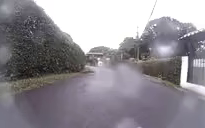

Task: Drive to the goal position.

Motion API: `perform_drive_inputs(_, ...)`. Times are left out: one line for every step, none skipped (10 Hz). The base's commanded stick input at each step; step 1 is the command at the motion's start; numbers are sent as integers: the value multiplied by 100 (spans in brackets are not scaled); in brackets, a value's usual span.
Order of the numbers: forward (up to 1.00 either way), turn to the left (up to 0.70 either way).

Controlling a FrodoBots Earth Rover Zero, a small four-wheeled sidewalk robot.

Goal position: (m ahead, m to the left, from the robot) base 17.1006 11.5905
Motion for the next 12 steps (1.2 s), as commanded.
perform_drive_inputs(70, 0)
perform_drive_inputs(70, 0)
perform_drive_inputs(70, 0)
perform_drive_inputs(70, 0)
perform_drive_inputs(70, 0)
perform_drive_inputs(70, 0)
perform_drive_inputs(70, 0)
perform_drive_inputs(70, 0)
perform_drive_inputs(70, 0)
perform_drive_inputs(70, 0)
perform_drive_inputs(70, 0)
perform_drive_inputs(70, 0)
